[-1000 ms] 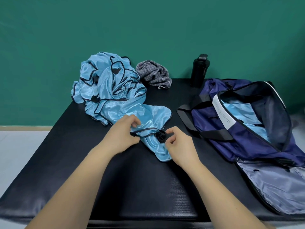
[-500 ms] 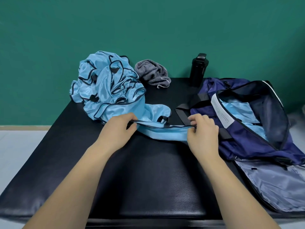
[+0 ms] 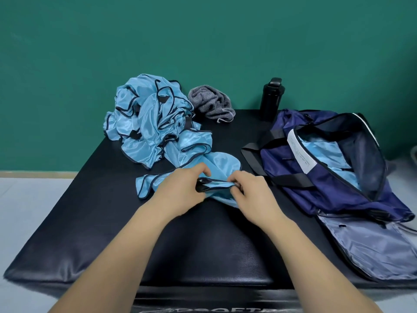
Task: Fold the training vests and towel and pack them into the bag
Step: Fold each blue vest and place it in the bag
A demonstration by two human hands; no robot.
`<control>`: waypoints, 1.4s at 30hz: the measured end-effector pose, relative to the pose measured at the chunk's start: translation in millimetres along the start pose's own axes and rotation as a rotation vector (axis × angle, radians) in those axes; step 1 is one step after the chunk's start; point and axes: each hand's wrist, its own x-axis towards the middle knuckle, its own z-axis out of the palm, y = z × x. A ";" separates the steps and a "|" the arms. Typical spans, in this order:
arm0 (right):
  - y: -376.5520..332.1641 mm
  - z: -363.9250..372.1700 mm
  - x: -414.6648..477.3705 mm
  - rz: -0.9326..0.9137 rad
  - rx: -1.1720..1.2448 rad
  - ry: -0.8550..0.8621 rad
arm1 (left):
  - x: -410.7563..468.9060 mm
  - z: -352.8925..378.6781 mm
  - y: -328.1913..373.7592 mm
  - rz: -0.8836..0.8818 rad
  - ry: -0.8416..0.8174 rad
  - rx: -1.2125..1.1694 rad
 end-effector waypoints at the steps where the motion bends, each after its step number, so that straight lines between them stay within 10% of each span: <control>1: 0.2 -5.4 -3.9 -0.005 -0.016 0.012 | -1.1 -4.0 -1.1 -0.010 0.023 0.034; 13: -31.5 -92.1 -43.4 -0.001 -0.037 -0.176 | -81.7 -73.3 -38.4 -0.023 0.287 0.191; 23: -79.1 -159.4 -78.7 0.077 -0.012 -0.140 | -128.0 -145.0 20.1 -0.024 0.418 -0.245; 42: -242.8 -226.4 -94.6 -0.048 0.416 0.076 | -203.3 -224.9 150.1 0.175 0.109 -0.067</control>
